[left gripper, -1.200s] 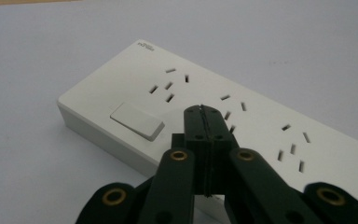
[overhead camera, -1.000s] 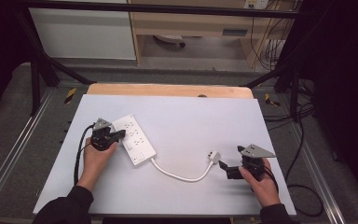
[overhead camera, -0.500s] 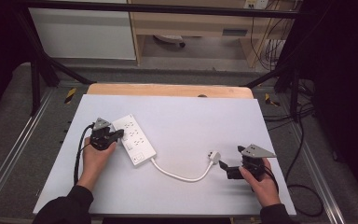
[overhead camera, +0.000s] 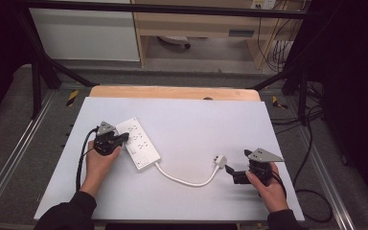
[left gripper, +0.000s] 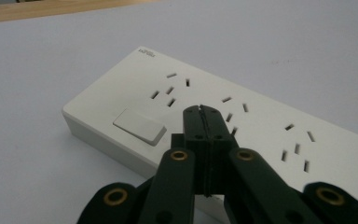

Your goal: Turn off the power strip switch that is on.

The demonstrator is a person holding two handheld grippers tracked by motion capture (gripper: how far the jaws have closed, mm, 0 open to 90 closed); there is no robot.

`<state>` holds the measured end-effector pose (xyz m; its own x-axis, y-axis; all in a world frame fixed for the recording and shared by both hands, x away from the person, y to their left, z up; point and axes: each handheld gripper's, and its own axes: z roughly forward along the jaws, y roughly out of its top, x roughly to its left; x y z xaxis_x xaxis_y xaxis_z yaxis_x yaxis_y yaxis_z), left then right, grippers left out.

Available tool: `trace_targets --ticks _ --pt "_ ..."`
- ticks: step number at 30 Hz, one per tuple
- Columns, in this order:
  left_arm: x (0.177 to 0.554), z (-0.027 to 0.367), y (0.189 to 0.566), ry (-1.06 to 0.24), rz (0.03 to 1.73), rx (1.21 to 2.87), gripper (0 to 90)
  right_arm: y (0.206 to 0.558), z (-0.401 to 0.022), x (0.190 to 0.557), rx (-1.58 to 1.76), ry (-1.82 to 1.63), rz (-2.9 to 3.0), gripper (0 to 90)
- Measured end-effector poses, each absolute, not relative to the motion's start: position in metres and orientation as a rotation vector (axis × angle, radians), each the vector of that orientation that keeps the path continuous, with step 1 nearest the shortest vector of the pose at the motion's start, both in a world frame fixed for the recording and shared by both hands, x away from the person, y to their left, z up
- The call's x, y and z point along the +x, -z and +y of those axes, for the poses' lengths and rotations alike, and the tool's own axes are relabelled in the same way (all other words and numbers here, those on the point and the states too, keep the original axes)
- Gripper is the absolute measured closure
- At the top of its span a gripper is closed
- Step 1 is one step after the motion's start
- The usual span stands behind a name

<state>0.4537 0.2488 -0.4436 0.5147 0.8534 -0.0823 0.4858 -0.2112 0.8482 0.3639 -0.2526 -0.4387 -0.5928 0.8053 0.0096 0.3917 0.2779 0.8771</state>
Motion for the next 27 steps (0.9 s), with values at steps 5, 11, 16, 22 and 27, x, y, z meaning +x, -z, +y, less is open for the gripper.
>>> trace_targets --ticks 5,11,16,22,27 --pt "0.4528 0.2482 0.4416 -0.508 1.095 1.848 90.0 0.4385 -0.2529 0.3638 1.077 -1.260 2.113 2.5" --pt "0.4518 0.2467 0.4399 -0.500 1.079 1.830 90.0 0.4386 -0.2529 0.3639 1.076 -1.259 2.113 2.5" --pt "0.4515 0.2465 0.4393 -0.494 1.072 1.823 89.8 0.4386 -0.2531 0.3638 1.077 -1.259 2.113 2.5" --pt "0.4512 0.2455 0.4385 -0.477 1.075 1.807 82.0 0.4385 -0.2530 0.3638 1.077 -1.259 2.113 2.5" --pt "0.4504 0.2452 0.4370 -0.459 1.070 1.791 77.0 0.4384 -0.2532 0.3636 1.079 -1.260 2.113 2.5"
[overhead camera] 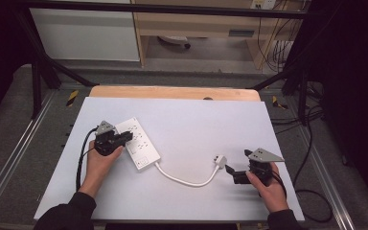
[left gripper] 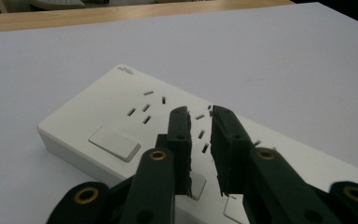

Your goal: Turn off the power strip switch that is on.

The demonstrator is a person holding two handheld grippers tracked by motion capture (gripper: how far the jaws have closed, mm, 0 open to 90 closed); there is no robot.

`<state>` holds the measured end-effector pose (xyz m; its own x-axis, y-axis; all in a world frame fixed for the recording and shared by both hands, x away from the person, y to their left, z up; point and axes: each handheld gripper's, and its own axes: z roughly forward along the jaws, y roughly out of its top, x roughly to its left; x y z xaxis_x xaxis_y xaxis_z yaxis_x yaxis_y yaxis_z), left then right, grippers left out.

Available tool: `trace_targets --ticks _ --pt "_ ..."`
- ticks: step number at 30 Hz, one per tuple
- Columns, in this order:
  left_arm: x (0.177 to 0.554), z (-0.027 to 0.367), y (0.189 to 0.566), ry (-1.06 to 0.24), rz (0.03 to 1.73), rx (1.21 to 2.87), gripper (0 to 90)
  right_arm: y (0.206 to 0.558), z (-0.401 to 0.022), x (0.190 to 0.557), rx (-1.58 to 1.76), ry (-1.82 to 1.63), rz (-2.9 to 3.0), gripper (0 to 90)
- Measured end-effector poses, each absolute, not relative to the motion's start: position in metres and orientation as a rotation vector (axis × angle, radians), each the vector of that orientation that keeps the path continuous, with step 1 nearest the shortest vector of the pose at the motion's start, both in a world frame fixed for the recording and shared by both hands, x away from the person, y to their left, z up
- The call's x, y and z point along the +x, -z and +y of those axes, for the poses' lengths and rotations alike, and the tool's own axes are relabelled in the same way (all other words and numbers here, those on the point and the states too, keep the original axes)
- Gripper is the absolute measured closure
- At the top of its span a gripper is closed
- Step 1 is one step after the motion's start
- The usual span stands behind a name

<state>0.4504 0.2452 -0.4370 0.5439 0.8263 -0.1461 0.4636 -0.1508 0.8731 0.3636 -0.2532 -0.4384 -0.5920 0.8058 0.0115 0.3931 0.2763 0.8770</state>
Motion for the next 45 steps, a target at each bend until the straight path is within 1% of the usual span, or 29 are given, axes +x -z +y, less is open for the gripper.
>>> trace_targets --ticks 5,8,12,18,24,26,38,45 --pt "0.450 0.244 0.436 -0.449 1.070 1.785 69.5 0.438 -0.253 0.364 1.077 -1.259 2.114 2.5" --pt "0.450 0.244 0.435 -0.454 1.075 1.776 62.6 0.438 -0.253 0.364 1.076 -1.260 2.114 2.5" --pt "0.449 0.244 0.433 -0.452 1.075 1.754 49.4 0.438 -0.253 0.364 1.078 -1.260 2.114 2.5" --pt "0.448 0.240 0.429 -0.477 1.060 1.737 31.9 0.438 -0.253 0.364 1.076 -1.260 2.114 2.5" --pt "0.447 0.234 0.426 -0.509 1.049 1.730 10.0 0.438 -0.253 0.364 1.077 -1.260 2.114 2.5" --pt "0.446 0.232 0.424 -0.516 1.038 1.722 5.8 0.438 -0.253 0.363 1.077 -1.260 2.114 2.5" --pt "0.434 0.222 0.407 -0.515 1.016 1.712 6.3 0.438 -0.253 0.363 1.076 -1.265 2.109 2.4" --pt "0.424 0.225 0.397 -0.496 1.021 1.698 6.3 0.437 -0.253 0.363 1.071 -1.270 2.109 2.5"
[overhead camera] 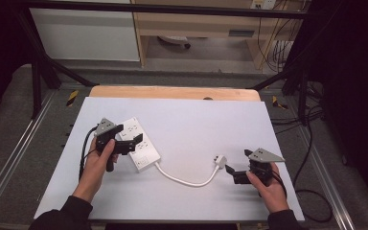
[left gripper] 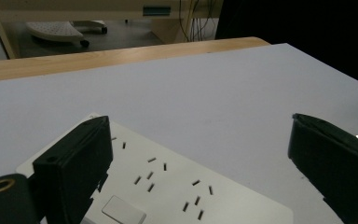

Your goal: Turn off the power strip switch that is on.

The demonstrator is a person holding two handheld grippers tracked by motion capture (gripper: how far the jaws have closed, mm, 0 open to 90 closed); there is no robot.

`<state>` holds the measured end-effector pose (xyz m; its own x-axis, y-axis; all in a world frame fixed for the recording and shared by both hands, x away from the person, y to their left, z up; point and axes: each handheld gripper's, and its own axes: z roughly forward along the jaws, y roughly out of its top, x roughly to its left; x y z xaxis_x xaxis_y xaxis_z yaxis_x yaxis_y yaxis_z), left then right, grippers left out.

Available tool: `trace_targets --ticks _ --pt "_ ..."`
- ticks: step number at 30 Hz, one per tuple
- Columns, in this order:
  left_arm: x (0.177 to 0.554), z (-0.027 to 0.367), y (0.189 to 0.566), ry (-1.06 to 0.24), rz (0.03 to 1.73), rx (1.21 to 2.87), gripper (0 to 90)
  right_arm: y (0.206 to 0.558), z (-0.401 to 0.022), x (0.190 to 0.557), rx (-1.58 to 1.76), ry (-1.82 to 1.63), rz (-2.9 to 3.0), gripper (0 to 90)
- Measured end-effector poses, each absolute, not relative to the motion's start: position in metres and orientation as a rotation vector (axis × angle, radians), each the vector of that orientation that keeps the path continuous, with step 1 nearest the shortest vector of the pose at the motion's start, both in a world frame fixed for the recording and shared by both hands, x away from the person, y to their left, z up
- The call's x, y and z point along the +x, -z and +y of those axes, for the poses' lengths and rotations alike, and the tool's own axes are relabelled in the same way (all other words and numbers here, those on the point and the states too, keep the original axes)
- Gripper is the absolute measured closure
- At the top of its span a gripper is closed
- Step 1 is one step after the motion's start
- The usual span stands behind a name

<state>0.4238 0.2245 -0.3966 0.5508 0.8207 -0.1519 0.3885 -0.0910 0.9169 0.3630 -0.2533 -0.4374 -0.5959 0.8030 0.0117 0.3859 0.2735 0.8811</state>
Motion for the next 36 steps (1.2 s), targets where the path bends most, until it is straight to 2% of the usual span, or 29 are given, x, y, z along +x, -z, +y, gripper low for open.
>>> trace_targets --ticks 22,36 --pt "0.369 0.273 0.359 -0.544 1.035 1.606 5.4 0.433 -0.255 0.361 1.092 -1.304 2.080 2.2" --pt "0.336 0.283 0.361 -0.563 1.016 1.604 5.4 0.428 -0.262 0.351 1.095 -1.314 2.046 2.0"
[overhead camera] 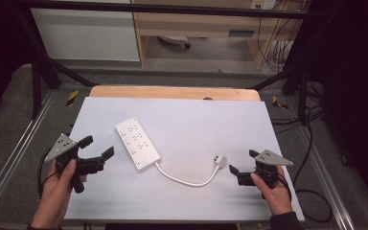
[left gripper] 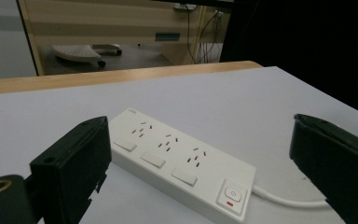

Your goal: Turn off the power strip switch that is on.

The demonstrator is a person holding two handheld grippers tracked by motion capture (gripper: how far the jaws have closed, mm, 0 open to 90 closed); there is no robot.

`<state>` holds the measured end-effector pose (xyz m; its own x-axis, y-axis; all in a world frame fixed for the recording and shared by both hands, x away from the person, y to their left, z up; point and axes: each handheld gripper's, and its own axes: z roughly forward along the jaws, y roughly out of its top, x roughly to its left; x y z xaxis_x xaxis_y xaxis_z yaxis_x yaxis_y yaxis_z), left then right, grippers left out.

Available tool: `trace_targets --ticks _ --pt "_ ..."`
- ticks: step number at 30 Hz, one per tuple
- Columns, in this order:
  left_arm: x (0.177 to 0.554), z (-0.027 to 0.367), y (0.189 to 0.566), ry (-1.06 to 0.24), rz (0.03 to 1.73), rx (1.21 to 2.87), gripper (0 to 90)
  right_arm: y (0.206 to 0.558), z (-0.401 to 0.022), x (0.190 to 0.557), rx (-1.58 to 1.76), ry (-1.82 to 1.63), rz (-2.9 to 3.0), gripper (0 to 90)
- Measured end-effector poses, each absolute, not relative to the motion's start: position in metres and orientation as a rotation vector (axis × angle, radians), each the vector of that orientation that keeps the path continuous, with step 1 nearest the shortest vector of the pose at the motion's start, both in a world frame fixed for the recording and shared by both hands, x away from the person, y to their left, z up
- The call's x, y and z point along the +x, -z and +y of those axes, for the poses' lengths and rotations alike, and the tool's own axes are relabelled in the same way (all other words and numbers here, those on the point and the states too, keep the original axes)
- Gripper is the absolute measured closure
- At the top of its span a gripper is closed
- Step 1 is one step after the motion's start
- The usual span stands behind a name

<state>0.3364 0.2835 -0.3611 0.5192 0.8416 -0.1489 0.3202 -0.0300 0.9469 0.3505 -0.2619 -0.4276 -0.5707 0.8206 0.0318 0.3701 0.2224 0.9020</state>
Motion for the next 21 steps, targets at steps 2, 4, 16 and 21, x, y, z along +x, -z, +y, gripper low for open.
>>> trace_targets --ticks 2,4,16,21 --pt "0.334 0.284 0.361 -0.561 1.016 1.604 5.5 0.427 -0.263 0.350 1.101 -1.311 2.045 2.0" --pt "0.331 0.285 0.361 -0.556 1.013 1.601 5.4 0.427 -0.263 0.350 1.106 -1.307 2.041 2.0" --pt "0.315 0.294 0.366 -0.563 1.018 1.606 5.4 0.429 -0.269 0.342 1.124 -1.284 2.059 2.0" --pt "0.311 0.297 0.371 -0.562 1.018 1.620 5.4 0.431 -0.267 0.344 1.128 -1.270 2.074 2.0"
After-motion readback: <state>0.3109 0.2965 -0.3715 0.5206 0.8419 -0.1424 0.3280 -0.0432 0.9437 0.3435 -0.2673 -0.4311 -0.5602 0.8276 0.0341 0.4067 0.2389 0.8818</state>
